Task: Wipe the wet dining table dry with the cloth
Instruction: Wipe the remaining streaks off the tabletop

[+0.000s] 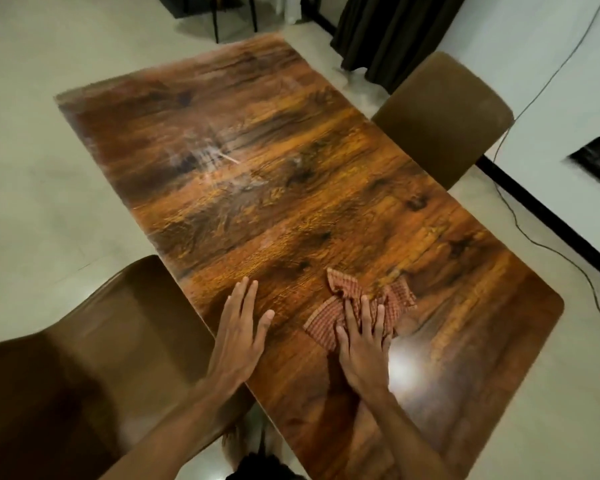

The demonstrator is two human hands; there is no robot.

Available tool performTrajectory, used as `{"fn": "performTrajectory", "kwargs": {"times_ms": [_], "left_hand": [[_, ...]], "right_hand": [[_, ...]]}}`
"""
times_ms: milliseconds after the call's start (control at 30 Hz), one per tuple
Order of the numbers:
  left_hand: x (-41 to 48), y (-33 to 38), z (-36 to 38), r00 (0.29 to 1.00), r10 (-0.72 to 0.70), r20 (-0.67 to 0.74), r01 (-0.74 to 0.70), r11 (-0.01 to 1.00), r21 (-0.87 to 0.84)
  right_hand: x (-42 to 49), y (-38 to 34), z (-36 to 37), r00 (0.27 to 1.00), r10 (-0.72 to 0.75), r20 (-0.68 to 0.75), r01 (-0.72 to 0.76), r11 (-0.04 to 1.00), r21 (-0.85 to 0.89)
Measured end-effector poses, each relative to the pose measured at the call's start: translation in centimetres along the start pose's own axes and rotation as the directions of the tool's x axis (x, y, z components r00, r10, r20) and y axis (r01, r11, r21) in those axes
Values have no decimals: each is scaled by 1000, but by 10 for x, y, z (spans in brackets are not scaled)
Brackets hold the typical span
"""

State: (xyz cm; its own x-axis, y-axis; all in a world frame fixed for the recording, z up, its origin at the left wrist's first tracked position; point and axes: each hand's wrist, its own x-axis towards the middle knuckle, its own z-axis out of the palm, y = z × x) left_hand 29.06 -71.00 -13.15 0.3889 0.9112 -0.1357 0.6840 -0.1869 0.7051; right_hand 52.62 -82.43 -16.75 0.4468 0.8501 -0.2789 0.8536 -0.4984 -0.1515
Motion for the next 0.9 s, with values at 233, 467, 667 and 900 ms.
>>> {"fn": "performTrajectory", "kwargs": {"times_ms": [233, 467, 667, 900], "left_hand": [[53, 27, 20, 991, 113, 69, -124, 978, 167], [92, 13, -7, 980, 158, 120, -184, 950, 251], [108, -30, -56, 984, 152, 89, -172, 942, 290], [101, -97, -120, 967, 190, 171, -234, 929, 288]], "right_hand": [[110, -47, -20, 998, 49, -43, -44, 994, 96], [142, -10, -33, 993, 86, -82, -79, 993, 90], [148, -172, -13, 991, -114, -76, 120, 990, 75], [72, -242, 15, 965, -258, -52, 255, 965, -55]]}}
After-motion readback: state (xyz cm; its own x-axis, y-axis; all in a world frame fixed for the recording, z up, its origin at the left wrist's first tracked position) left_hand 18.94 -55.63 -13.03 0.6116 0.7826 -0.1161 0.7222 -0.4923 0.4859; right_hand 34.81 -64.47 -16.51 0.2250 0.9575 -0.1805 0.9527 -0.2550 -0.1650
